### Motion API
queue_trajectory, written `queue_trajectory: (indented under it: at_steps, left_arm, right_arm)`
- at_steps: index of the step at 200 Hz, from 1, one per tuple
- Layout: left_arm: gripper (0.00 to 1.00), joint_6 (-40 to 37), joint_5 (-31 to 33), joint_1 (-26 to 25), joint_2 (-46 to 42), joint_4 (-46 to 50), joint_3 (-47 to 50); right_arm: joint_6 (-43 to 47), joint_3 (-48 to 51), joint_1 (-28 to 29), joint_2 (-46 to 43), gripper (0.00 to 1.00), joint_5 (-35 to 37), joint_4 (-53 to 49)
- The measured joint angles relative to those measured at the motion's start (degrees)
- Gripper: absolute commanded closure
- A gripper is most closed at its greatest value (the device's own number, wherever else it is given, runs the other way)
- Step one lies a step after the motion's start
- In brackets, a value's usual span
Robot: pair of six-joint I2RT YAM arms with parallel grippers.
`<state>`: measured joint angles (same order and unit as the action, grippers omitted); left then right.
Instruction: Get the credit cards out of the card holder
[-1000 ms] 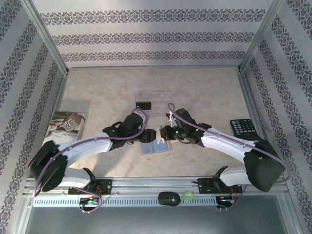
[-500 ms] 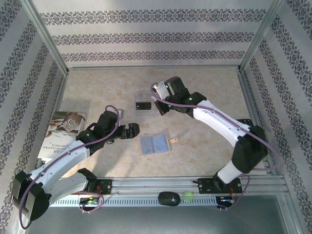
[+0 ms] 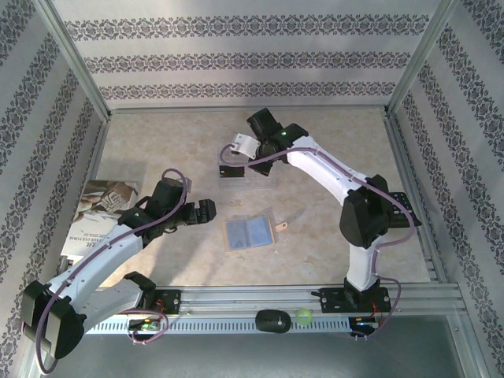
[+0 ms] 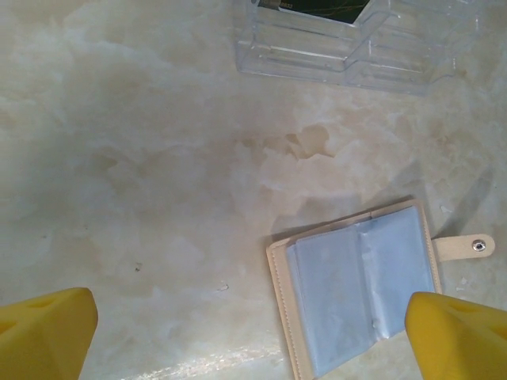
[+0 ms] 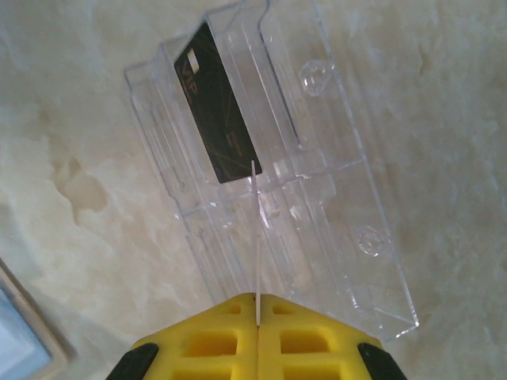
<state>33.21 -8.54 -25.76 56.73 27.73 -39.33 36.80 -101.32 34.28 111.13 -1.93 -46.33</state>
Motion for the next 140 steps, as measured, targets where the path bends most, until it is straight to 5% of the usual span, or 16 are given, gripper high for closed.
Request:
queue_trajectory:
  at_steps: [140]
  left_arm:
    - [0.0, -0.3, 1.2, 2.5, 7.3, 2.6, -1.3]
  right_arm:
    - [13.2, -10.0, -4.0, 9.7, 1.0, -0.5, -11.5]
